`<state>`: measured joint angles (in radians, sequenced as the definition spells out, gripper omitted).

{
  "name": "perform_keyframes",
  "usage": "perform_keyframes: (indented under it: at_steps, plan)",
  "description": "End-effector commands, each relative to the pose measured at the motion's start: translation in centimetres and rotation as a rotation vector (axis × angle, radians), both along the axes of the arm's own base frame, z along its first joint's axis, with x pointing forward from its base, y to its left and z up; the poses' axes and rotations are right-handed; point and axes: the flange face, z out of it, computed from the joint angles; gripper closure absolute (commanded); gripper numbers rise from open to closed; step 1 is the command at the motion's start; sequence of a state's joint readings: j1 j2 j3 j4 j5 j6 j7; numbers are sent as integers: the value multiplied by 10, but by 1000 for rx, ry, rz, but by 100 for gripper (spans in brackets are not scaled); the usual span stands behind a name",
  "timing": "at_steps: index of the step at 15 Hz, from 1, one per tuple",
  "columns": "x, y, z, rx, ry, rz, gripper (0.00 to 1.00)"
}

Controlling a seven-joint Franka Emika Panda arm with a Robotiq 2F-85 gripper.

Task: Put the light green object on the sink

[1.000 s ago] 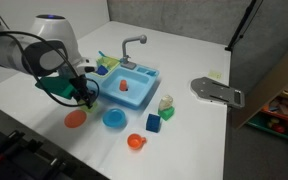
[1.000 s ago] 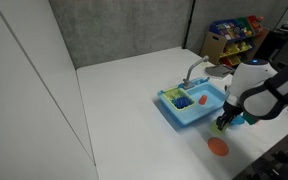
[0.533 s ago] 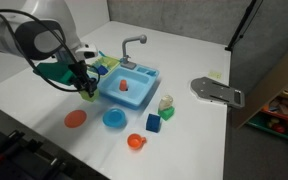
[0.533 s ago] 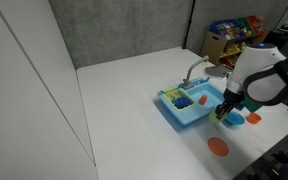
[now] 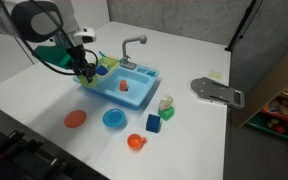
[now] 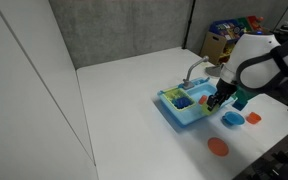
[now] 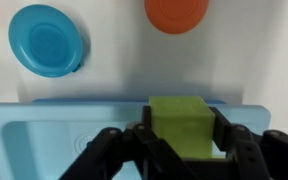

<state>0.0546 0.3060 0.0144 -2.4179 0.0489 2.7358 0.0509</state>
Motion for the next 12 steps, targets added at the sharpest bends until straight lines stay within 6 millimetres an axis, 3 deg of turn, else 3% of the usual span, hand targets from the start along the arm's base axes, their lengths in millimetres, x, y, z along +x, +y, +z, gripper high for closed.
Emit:
perform_keyframes:
  at_steps: [1, 4, 12]
  plan:
    - [20, 9, 5, 46, -20, -20, 68]
    - [33, 8, 7, 45, -39, -43, 68]
    - [61, -18, 0, 47, -58, -94, 68]
